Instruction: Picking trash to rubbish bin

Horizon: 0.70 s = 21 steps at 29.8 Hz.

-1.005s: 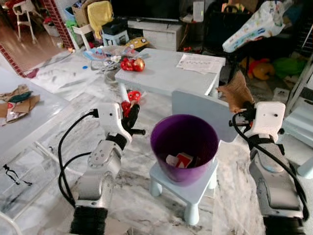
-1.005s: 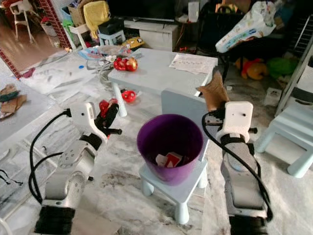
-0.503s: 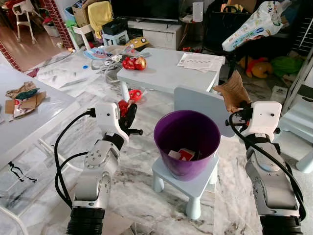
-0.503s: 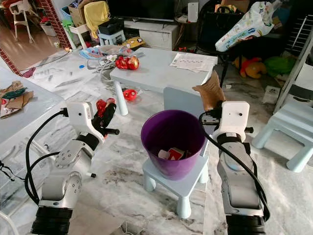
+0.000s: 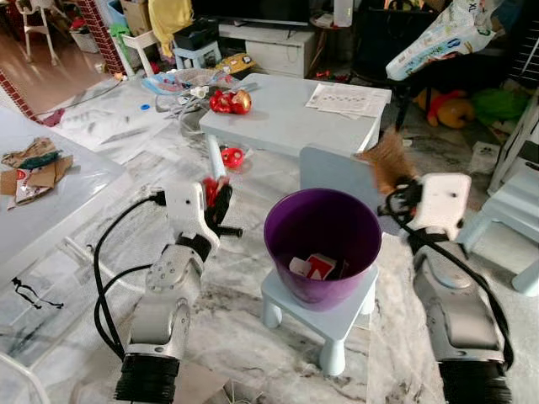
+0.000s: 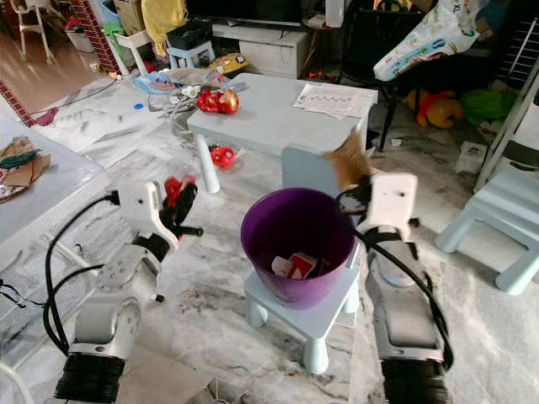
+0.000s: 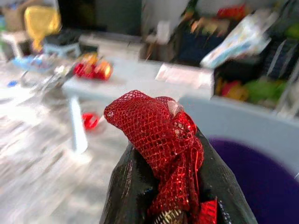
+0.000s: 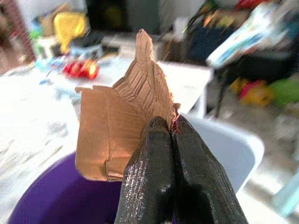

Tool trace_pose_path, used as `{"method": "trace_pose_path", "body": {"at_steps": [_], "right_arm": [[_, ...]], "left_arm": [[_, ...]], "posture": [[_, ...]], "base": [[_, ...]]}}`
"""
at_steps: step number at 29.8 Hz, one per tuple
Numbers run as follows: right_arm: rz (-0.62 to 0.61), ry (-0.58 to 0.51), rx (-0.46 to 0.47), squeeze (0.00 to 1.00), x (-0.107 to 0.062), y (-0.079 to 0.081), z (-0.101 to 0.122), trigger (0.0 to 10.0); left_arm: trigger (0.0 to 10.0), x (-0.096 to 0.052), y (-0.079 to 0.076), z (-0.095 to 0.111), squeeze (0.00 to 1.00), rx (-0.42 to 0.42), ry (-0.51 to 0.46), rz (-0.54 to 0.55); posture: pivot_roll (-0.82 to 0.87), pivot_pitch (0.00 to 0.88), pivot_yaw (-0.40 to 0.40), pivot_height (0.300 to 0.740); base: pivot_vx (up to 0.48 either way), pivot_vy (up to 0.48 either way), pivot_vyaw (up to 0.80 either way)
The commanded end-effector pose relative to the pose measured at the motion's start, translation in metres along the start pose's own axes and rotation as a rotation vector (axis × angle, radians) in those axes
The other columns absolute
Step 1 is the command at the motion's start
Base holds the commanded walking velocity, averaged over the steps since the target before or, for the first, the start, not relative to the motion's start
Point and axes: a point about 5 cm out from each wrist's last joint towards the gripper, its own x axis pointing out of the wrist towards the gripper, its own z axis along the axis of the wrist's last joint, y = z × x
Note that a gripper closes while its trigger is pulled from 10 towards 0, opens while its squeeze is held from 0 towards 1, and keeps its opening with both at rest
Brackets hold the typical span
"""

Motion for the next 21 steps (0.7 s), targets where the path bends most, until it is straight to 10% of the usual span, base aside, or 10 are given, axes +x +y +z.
{"method": "trace_pose_path", "body": {"at_steps": [1, 14, 15, 16, 17, 21], "right_arm": [[0.05, 0.023, 0.0, 0.0, 0.003, 0.008, -0.008, 10.0], [0.087, 0.213, -0.028, 0.0, 0.018, 0.008, -0.063, 10.0], [0.082, 0.215, -0.026, 0.56, 0.02, 0.006, -0.064, 10.0], [0.082, 0.215, -0.026, 0.56, 0.02, 0.006, -0.064, 10.0], [0.084, 0.209, -0.027, 1.0, 0.023, 0.005, -0.063, 10.0], [0.099, 0.179, -0.042, 1.0, 0.027, 0.005, -0.062, 10.0]], "left_arm": [[10.0, -0.007, 0.014, -0.014, 0.0, 0.021, 0.039, 0.048], [10.0, -0.048, 0.001, -0.04, 0.0, 0.027, 0.168, -0.177], [10.0, -0.052, -0.001, -0.04, 0.0, 0.028, 0.17, -0.2], [10.0, -0.052, -0.001, -0.04, 0.0, 0.028, 0.17, -0.2], [10.0, -0.057, -0.005, -0.039, 0.0, 0.03, 0.17, -0.228], [10.0, -0.07, -0.009, -0.037, 0.0, 0.036, 0.176, -0.251]], "posture": [[-0.08, 0.061, 0.111, 0.74], [0.0, 0.091, 0.115, 0.74], [0.01, 0.096, 0.119, 0.74], [0.01, 0.096, 0.119, 0.74], [0.03, 0.103, 0.122, 0.74], [0.06, 0.129, 0.136, 0.74]], "base": [[0.0, 0.0, 0.0], [0.0, 0.0, 0.0], [0.0, 0.0, 0.0], [0.0, 0.0, 0.0], [0.0, 0.0, 0.0], [0.0, 0.0, 0.0]]}}
